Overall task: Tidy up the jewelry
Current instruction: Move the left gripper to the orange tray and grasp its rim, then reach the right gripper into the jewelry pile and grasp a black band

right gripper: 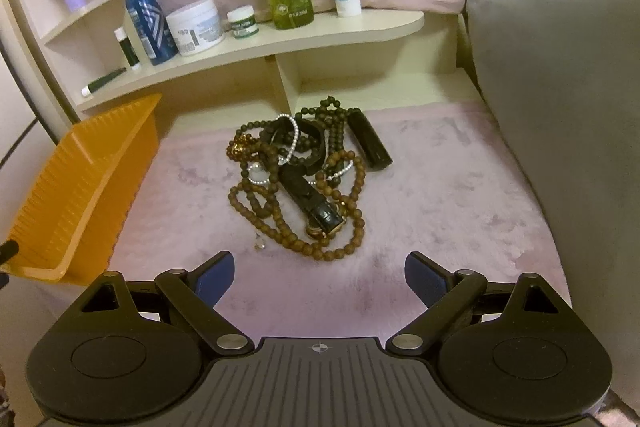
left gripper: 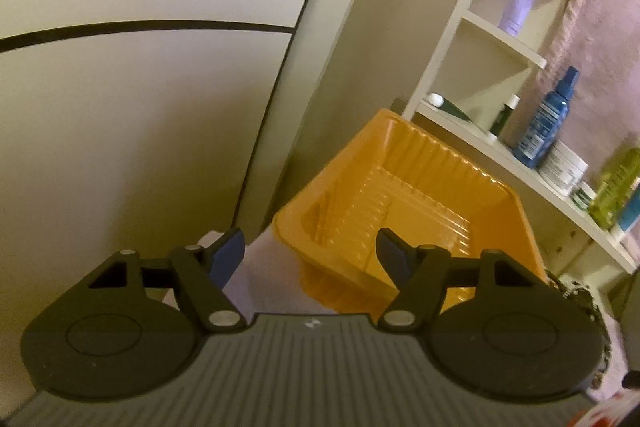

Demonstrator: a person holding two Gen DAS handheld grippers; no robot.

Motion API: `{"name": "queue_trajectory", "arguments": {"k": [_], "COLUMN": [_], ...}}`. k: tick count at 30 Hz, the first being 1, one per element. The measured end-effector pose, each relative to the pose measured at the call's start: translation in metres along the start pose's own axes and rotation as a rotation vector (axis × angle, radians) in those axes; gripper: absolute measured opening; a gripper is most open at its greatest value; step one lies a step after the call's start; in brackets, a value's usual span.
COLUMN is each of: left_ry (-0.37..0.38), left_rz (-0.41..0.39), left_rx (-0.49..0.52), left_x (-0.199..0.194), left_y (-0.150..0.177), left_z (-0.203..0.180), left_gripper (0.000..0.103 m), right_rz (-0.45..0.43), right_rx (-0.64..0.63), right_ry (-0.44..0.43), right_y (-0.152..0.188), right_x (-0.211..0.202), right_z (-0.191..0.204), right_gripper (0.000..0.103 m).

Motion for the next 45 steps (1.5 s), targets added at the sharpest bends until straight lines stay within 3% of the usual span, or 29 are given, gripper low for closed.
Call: {"name": "queue_trajectory", "arguments": {"k": [13,24,35,45], "left_ry": [0.000,0.015,0.126,0.257], "left_rz": [-0.038,-0.063,-0.077,-0.019], "left_rx": [-0.001,0.036,0.120,0.157], "left_x": [0.032,0.030,0.008,-0.010], "left_y": [0.002,0.002,0.002,0.005], "left_z": [-0.009,-0.017,-0.038,-0.055], "left_gripper": [0.043,0.015,0.006,0.005], "right_rz": [0.042,0.056,0.046,0.034], "right_rx": [-0.006,0.004,0.025,0.032], "right_ry": [0.025,0.028,0.036,0.041], "right_y": [-0.002,0.002,0.004,0.006], "right_x": [0.020,0.027,0.025,0.020], "right_z": [-0.002,-0.007,-0.017,-0.024], "right_gripper": [0.092,0.092,0.092,0.092]}}
Point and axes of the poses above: each gripper's, at about its wrist camera, not at the fingertips, and x roughly the way its jaws point, z to its left, y to its underside, the point moved 8 cm from there along x, roughly the way its jaws point, and after that the axes turned 7 degrees about -x, right-handed, at the moved point
